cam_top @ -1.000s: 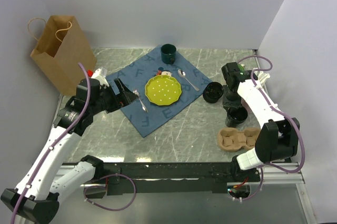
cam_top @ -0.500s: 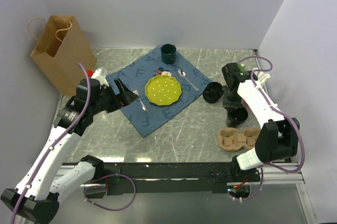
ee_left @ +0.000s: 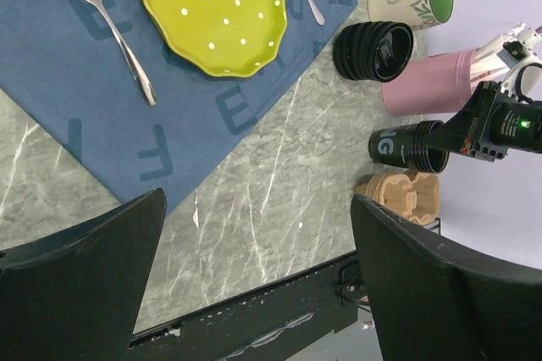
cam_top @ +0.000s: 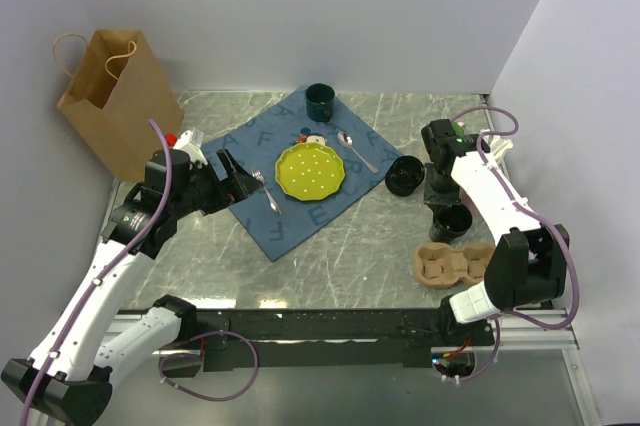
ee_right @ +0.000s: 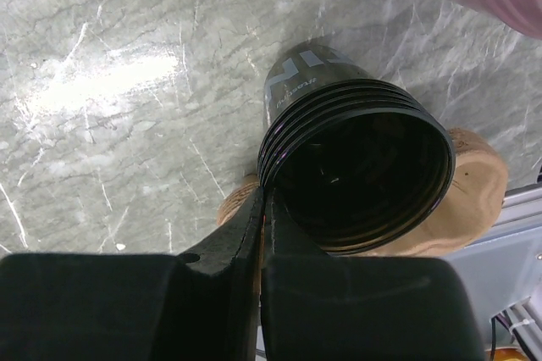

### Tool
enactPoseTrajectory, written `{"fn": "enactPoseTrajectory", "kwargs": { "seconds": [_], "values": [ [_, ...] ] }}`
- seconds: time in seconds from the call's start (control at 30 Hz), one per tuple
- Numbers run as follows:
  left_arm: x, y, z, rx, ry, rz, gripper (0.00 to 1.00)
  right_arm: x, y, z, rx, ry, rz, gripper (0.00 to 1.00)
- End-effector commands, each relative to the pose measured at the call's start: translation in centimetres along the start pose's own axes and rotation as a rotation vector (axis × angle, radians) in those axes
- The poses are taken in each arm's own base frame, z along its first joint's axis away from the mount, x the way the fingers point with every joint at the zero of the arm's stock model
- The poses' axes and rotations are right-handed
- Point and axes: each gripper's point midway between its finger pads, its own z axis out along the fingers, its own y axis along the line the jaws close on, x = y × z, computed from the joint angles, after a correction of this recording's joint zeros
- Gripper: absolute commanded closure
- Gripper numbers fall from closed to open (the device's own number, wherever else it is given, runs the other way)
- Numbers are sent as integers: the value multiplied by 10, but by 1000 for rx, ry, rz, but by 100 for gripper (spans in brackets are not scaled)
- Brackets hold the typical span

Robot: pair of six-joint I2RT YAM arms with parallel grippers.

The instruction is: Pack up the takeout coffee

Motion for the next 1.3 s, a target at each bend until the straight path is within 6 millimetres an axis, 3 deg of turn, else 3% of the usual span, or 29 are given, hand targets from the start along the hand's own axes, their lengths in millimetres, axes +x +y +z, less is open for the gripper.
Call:
{"fn": "enactPoseTrajectory", "kwargs": {
  "seconds": [0.0,0.27,0.63,1.03,1.27],
  "values": [
    [-6,-11,-3,51,-27,14,3,-12,-4,-19,-15,-72,28,97],
    [-6,-11,-4,51,-31,13,3,-16,7,-25,-85,-92,39,95],
    [-8,-13,-7,53,-37,17,3,-15,-12,-29,14,-80,30,100],
    [-10,-12,-6,48,-42,17,3,-15,-25,-59,44,-97,41,100],
    [-10,-13,-7,46,-44,25,3,-19,-37,-90,73,-118,45,100]
  ]
}}
